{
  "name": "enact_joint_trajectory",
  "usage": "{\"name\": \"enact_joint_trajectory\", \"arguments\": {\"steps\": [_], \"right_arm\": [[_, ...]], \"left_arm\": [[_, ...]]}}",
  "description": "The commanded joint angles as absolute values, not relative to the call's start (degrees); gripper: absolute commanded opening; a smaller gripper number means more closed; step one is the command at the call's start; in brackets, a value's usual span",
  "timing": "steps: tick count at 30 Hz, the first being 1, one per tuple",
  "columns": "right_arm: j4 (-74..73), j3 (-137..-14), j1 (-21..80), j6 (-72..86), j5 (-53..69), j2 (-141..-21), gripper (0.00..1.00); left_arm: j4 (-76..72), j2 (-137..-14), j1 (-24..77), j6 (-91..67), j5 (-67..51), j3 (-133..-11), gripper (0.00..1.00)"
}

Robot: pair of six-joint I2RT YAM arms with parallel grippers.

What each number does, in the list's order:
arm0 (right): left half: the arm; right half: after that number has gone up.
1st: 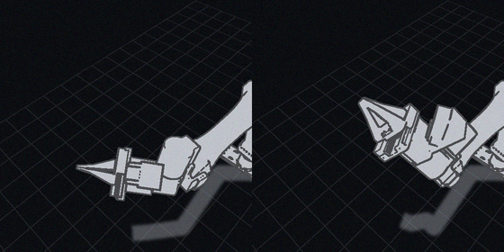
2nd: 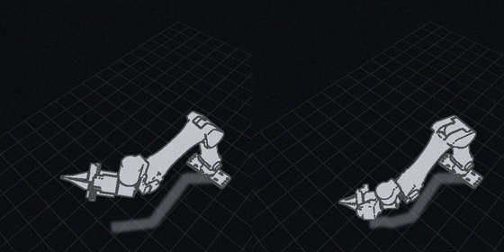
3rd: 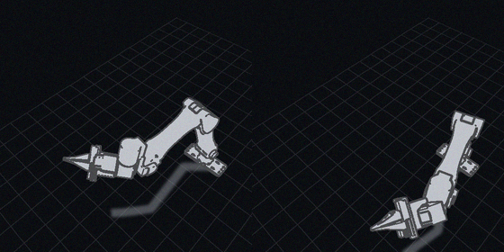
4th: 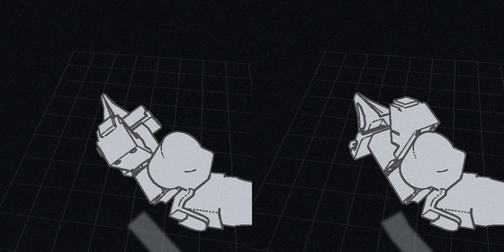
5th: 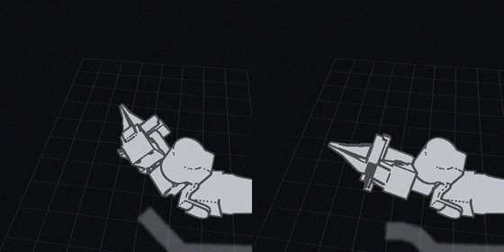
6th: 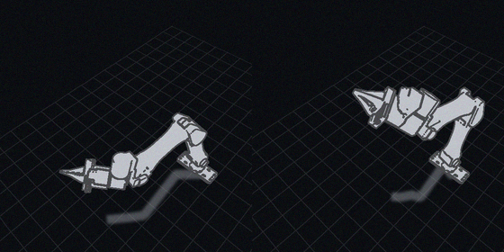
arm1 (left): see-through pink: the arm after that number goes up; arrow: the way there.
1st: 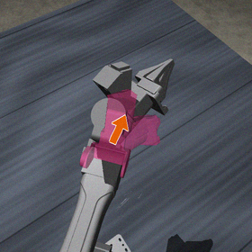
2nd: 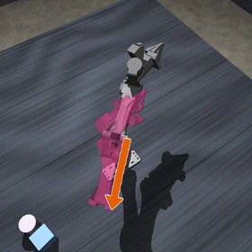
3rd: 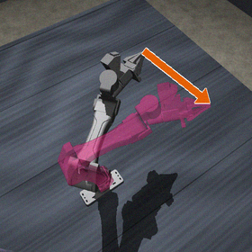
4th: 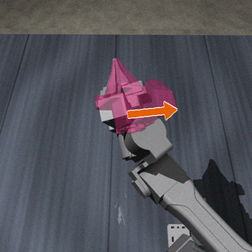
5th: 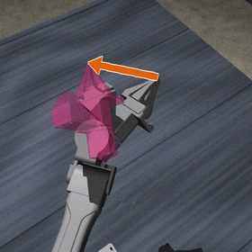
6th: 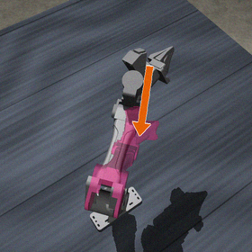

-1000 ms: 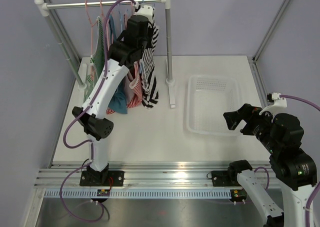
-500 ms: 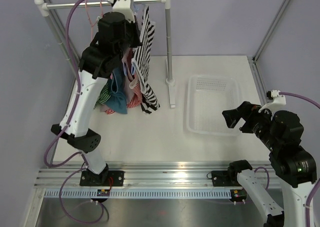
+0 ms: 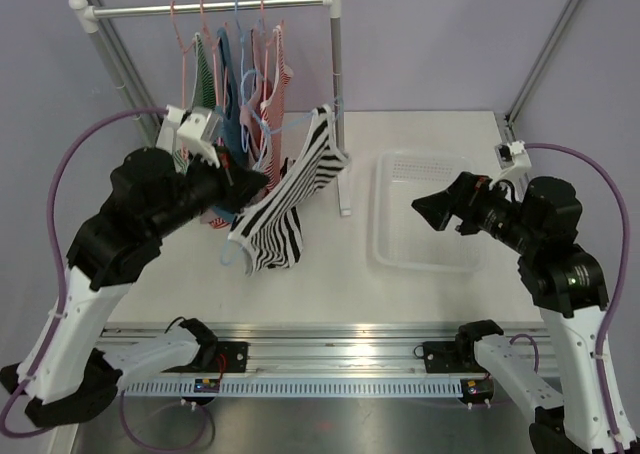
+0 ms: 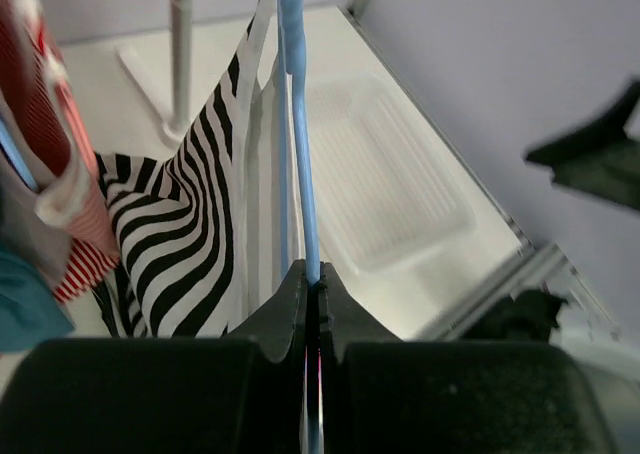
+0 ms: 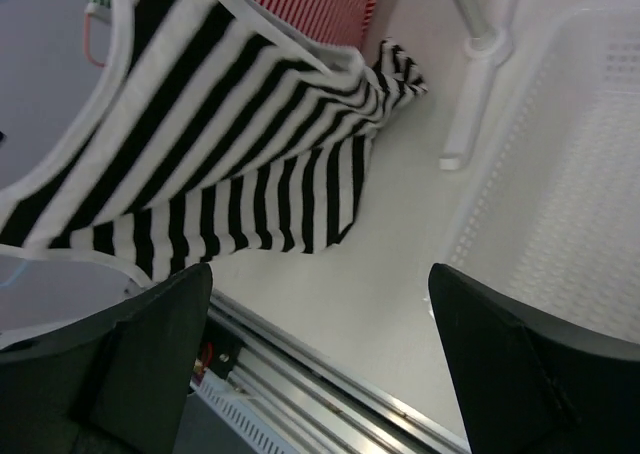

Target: Remove the tank top from the hanger

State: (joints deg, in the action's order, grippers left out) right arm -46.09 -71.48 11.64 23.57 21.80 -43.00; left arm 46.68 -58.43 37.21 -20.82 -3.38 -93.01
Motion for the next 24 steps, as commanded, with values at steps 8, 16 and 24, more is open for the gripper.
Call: {"name": "enact_joint_trajectory", "arguments": {"steps": [8, 16, 24], "right_arm": [[-11.6, -60.6, 17.3, 39.2, 40.7, -56.6, 0.96], [-9.2, -62.6, 38.7, 32.7, 18.0, -67.2, 0.96], [-9.8, -69.8, 47.7, 26.6, 4.7, -79.8, 0.97]], "left_arm": [[39.4, -31.7, 39.1, -31.2, -10.5, -59.1, 0.0], [40.6, -22.5, 39.1, -36.4, -9.8, -50.5, 0.0], [41.4, -23.1, 39.0, -37.1, -10.5, -52.0, 0.0]]}}
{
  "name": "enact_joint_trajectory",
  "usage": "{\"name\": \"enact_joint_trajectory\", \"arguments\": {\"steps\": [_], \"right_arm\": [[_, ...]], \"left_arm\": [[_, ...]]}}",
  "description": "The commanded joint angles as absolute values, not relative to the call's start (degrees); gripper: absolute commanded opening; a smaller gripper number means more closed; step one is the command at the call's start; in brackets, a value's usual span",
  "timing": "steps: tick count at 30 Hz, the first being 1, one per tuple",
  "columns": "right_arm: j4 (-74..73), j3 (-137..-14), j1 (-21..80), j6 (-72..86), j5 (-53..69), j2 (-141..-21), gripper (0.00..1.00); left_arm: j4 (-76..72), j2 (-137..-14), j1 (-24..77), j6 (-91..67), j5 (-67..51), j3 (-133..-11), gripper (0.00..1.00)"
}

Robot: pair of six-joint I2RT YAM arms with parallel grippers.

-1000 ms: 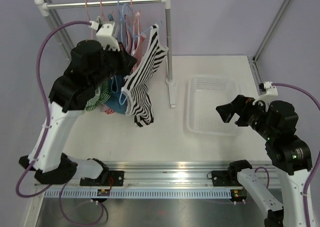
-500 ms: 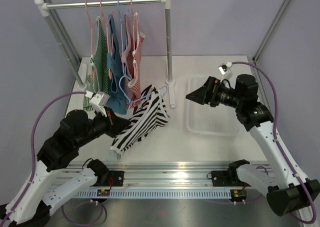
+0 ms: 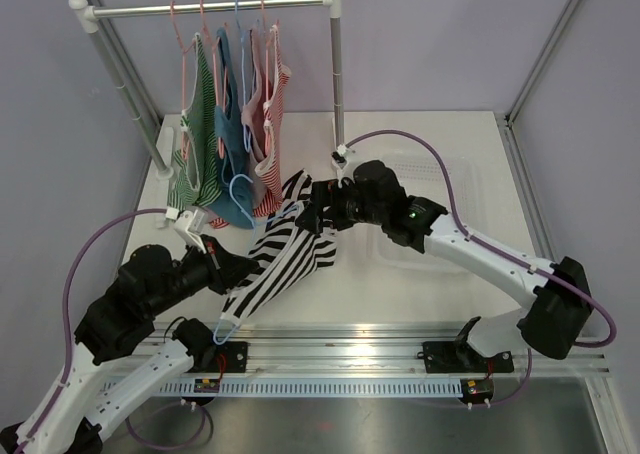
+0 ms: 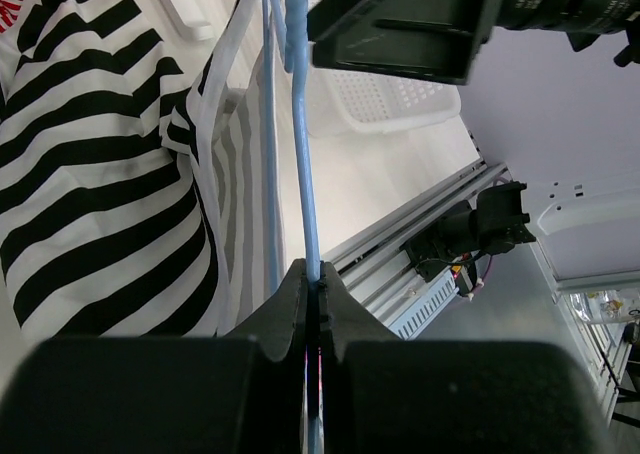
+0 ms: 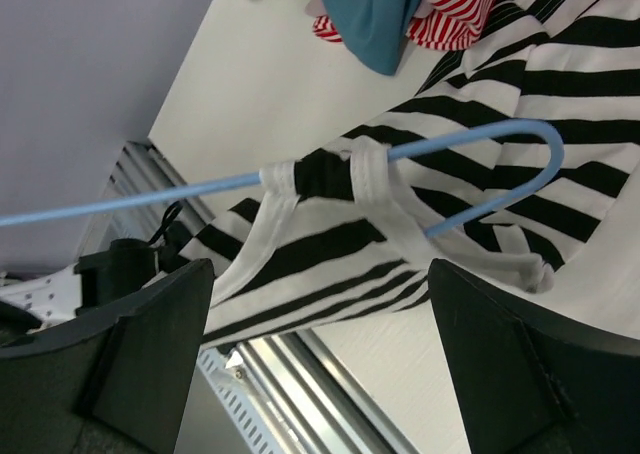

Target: Remove the tank top from the hanger

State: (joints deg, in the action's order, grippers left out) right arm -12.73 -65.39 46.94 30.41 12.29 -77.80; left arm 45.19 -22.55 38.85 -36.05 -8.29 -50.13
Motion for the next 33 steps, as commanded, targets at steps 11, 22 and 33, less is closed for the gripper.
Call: {"name": "enact_joint_trajectory", "arguments": {"steps": [11, 22, 33], "right_arm": [[-11.2, -73.2, 48.3, 22.7, 2.4, -84.8, 0.39], [-16.4, -72.2, 47.5, 19.1, -11.7, -82.5, 0.0], [-25.1, -78.2, 38.0, 17.6, -11.2, -87.0, 0.0]], "left_arm": [[41.8, -23.4, 39.1, -36.3, -10.5, -52.9, 0.0], [46.2, -24.5, 39.1, -33.6, -7.7, -54.7, 0.0], [43.5, -23.6, 39.0, -32.3, -12.3, -57.0, 0.0]]}}
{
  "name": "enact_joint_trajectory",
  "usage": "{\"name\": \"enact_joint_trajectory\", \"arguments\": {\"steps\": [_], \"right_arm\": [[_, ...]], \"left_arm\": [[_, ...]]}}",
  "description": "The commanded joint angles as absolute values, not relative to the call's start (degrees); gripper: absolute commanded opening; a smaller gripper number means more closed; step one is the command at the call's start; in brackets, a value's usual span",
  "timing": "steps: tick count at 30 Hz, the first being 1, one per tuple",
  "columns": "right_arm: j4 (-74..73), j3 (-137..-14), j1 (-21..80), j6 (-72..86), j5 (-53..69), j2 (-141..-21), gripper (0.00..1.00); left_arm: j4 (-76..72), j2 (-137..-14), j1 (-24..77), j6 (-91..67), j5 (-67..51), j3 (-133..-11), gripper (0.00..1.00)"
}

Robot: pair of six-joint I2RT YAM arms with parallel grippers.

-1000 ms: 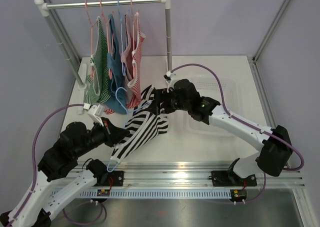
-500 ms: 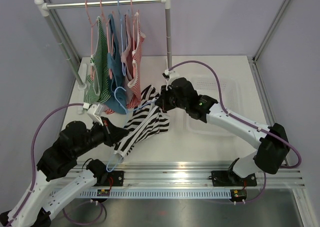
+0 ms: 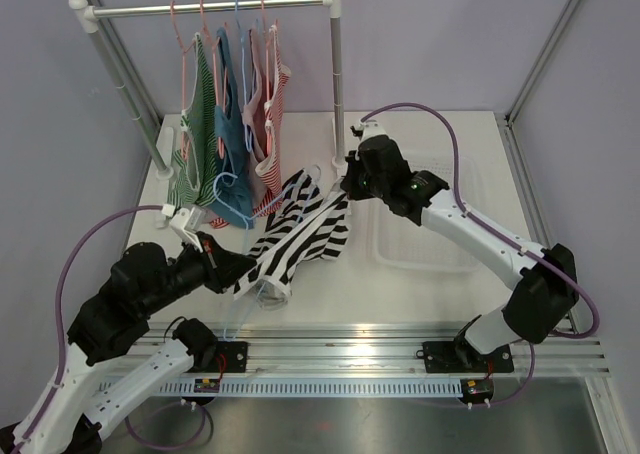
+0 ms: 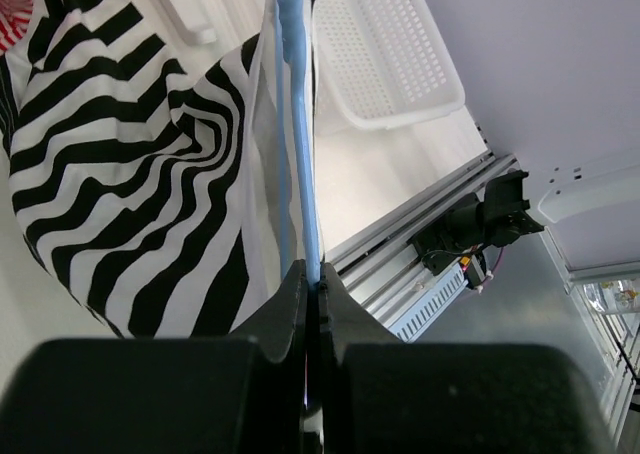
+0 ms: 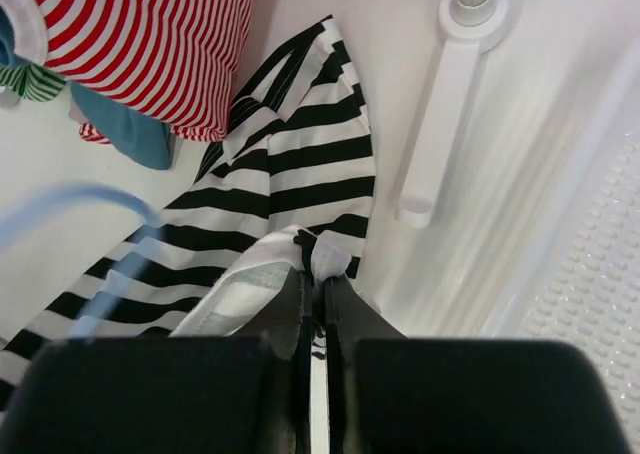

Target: Remove the tank top from the hanger

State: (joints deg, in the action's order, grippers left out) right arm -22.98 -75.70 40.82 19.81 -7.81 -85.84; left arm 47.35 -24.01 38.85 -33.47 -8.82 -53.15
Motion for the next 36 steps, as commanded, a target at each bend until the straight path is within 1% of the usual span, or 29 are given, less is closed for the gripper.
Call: {"name": "enact_joint_trajectory", "arguments": {"steps": [1, 5, 8, 9, 11, 15, 16, 21, 24, 25, 29, 30, 32, 33, 36], "right_arm": [[-25.0, -78.7, 37.8, 17.5, -10.6, -87.2, 0.0], [-26.7, -80.3, 37.7, 16.8, -7.3, -86.8, 0.0], [-25.6, -80.0, 37.7, 17.2, -0.6, -83.4, 0.0], [-24.9, -79.3, 37.7, 17.4, 5.0, -82.2, 0.0], [-24.1, -78.9, 37.7, 19.0, 9.3, -78.3, 0.0], [-23.0, -78.0, 37.7, 21.9, 19.9, -71.3, 0.0], [-23.1, -78.1, 37.8, 23.5, 20.9, -68.9, 0.0], [-21.4, -78.8, 39.3, 27.6, 29.4, -64.4, 0.0], [-22.0, -79.8, 43.8, 27.2, 29.3, -65.2, 0.0], [-22.3, -79.8, 45.2, 26.3, 29.3, -66.3, 0.0], [-20.7, -78.0, 48.8, 26.3, 25.9, -67.0, 0.0], [-21.4, -77.8, 49.4, 25.8, 21.9, -67.3, 0.0], [-24.3, -77.5, 49.8, 25.1, 17.3, -67.8, 0.0], [-25.2, -76.9, 50.1, 24.8, 13.7, -68.3, 0.0], [-26.5, -74.3, 51.9, 25.2, 7.1, -70.1, 0.0]], "left_arm": [[42.5, -24.2, 39.1, -32.2, -12.6, -57.2, 0.0], [37.0, -26.8, 39.0, -31.8, -14.1, -58.4, 0.0], [29.5, -29.7, 39.1, -32.1, -14.5, -58.7, 0.0], [27.1, -30.6, 39.1, -32.3, -14.6, -58.9, 0.0], [20.4, -34.1, 39.1, -31.9, -14.4, -59.7, 0.0], [13.2, -40.2, 39.5, -27.9, -10.8, -64.3, 0.0], [9.7, -41.2, 39.6, -26.9, -10.1, -65.8, 0.0], [3.4, -47.1, 40.1, -20.8, -4.8, -73.6, 0.0], [-1.4, -48.5, 40.1, -17.1, -2.0, -75.6, 0.0], [-5.7, -48.8, 40.1, -16.0, -2.5, -75.2, 0.0], [-12.0, -49.0, 40.1, -13.5, -0.3, -72.2, 0.0], [-8.1, -49.6, 40.1, -13.4, 3.4, -74.0, 0.0], [-2.0, -51.1, 40.1, -13.1, 4.2, -77.2, 0.0], [3.9, -51.6, 40.1, -13.7, 6.3, -79.6, 0.0], [12.4, -51.9, 40.1, -15.5, 10.1, -80.2, 0.0]]}}
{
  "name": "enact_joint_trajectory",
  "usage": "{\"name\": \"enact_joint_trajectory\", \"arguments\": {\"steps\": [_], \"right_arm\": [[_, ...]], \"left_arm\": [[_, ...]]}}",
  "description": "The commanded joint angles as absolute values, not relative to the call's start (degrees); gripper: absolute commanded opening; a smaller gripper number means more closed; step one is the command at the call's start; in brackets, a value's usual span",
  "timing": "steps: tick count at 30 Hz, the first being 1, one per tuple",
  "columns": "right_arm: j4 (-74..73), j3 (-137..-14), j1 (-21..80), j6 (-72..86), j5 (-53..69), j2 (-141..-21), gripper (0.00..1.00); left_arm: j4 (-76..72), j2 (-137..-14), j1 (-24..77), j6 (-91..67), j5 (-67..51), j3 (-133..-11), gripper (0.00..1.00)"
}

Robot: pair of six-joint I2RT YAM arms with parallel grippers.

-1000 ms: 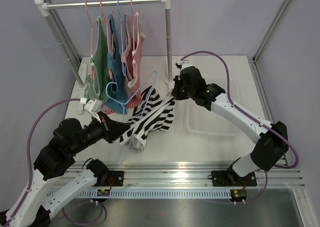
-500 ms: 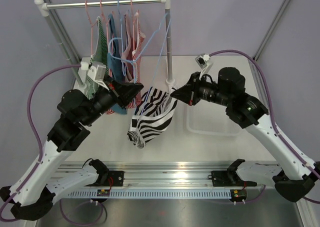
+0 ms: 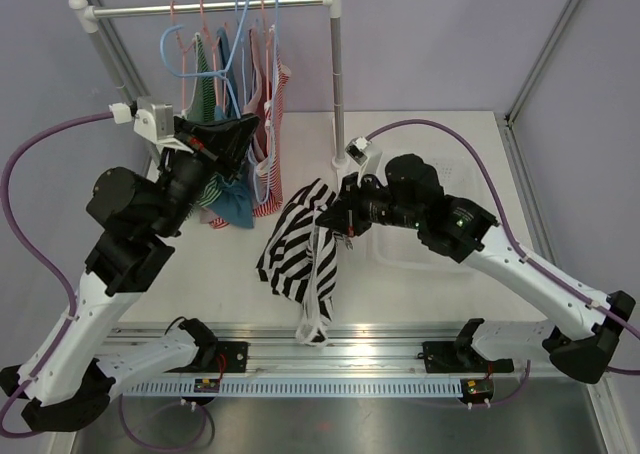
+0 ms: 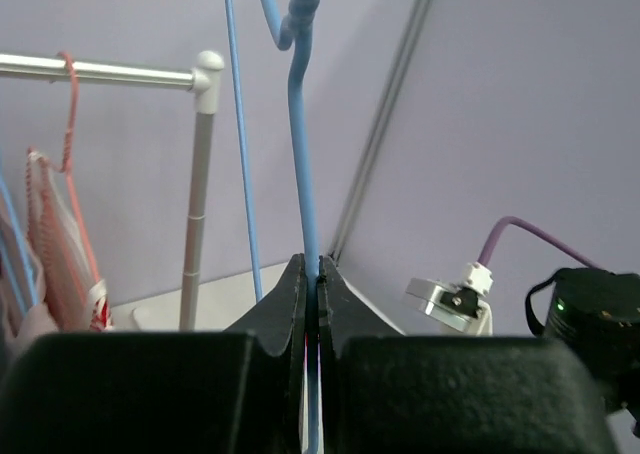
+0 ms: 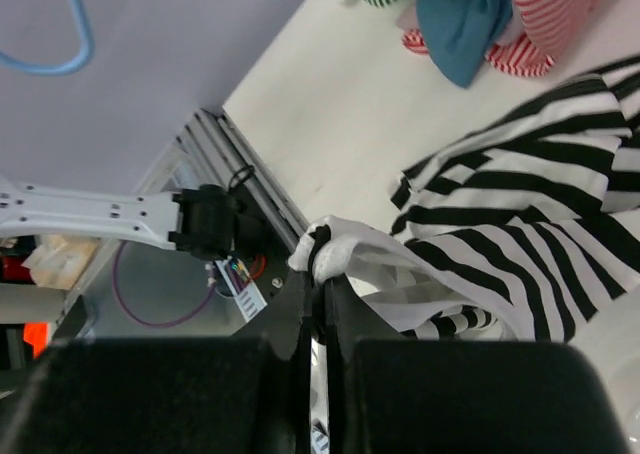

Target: Remove the tank top from the hanger

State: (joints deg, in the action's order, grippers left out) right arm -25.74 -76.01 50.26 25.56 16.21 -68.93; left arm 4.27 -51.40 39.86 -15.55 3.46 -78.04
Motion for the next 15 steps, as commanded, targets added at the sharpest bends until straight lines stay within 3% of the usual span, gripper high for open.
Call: {"name": "enact_joint_trajectory", "arguments": {"steps": [1, 3, 6, 7, 8, 9, 15], "right_arm": [[-26.1, -73.5, 53.7, 25.5, 5.6, -70.9, 0.0], [-25.4, -71.2, 55.5, 26.5, 1.2, -73.6, 0.0], [-25.1, -68.0, 58.7, 30.2, -7.7, -76.1, 0.21], [-24.5, -67.1, 59.3, 31.1, -8.4, -76.3, 0.53], [-23.9, -65.1, 59.6, 31.7, -9.5, -76.2, 0.7], [-23.6, -64.5, 59.6, 32.9, -10.4, -75.6, 0.99], [-28.2, -65.3, 59.6, 33.0, -17.6, -71.4, 0.99]], "left_arm": [[14.0, -51.9, 40.1, -16.1, 10.5, -79.8, 0.0], [17.0, -50.7, 40.1, -18.0, 10.9, -77.4, 0.0], [19.9, -49.8, 40.2, -20.6, 9.3, -75.6, 0.0], [21.0, -50.0, 40.2, -21.4, 9.1, -75.4, 0.0], [22.1, -50.3, 40.3, -22.9, 8.7, -75.3, 0.0], [24.1, -51.1, 40.4, -23.5, 8.2, -75.4, 0.0], [34.0, -58.7, 40.6, -27.3, 11.0, -84.2, 0.0]]}}
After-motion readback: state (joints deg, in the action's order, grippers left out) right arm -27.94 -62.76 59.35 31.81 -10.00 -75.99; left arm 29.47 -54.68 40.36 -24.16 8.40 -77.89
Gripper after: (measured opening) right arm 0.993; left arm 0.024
